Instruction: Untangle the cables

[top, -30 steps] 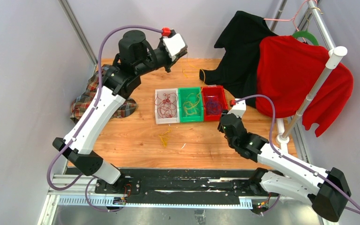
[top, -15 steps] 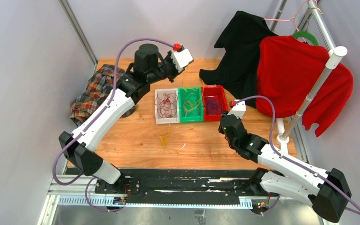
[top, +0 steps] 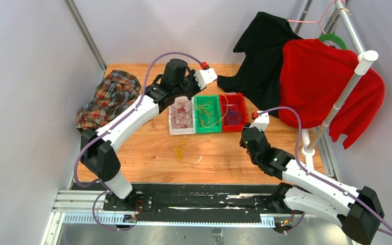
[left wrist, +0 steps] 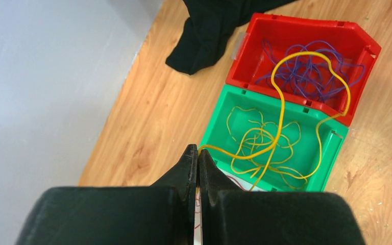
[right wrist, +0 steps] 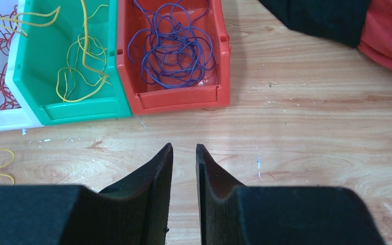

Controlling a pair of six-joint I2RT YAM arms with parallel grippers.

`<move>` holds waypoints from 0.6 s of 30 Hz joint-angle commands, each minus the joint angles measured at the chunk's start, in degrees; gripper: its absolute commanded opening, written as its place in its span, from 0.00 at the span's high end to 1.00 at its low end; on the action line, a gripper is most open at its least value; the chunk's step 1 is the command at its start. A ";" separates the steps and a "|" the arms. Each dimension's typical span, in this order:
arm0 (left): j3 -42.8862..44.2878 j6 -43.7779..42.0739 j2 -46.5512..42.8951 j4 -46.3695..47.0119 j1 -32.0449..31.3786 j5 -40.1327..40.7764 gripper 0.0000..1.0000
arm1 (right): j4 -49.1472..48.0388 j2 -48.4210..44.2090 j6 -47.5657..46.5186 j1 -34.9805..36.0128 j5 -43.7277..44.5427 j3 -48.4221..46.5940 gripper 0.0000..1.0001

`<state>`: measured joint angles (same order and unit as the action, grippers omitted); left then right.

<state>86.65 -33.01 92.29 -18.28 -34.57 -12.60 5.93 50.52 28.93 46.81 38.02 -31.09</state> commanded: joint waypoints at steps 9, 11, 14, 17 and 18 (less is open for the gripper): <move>0.79 4.33 7.15 -1.54 0.03 0.18 1.00 | 0.84 0.74 0.74 -1.79 1.45 0.56 0.78; 0.26 5.00 8.41 -1.73 0.03 0.40 1.00 | 0.87 0.84 0.46 -1.96 1.45 0.50 0.78; -0.52 5.51 9.78 -1.17 0.01 0.55 1.00 | 0.88 0.59 0.34 -2.33 1.32 0.72 0.78; -1.27 5.76 11.18 -0.73 -0.06 0.65 1.00 | 0.92 0.38 0.32 -2.51 1.14 1.01 0.79; -1.37 5.77 11.76 -0.87 -0.18 0.97 1.00 | 0.97 0.32 0.26 -2.63 1.10 1.05 0.79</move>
<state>86.21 -28.45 102.89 -19.84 -34.57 -12.19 6.07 51.29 28.95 45.95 38.02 -30.96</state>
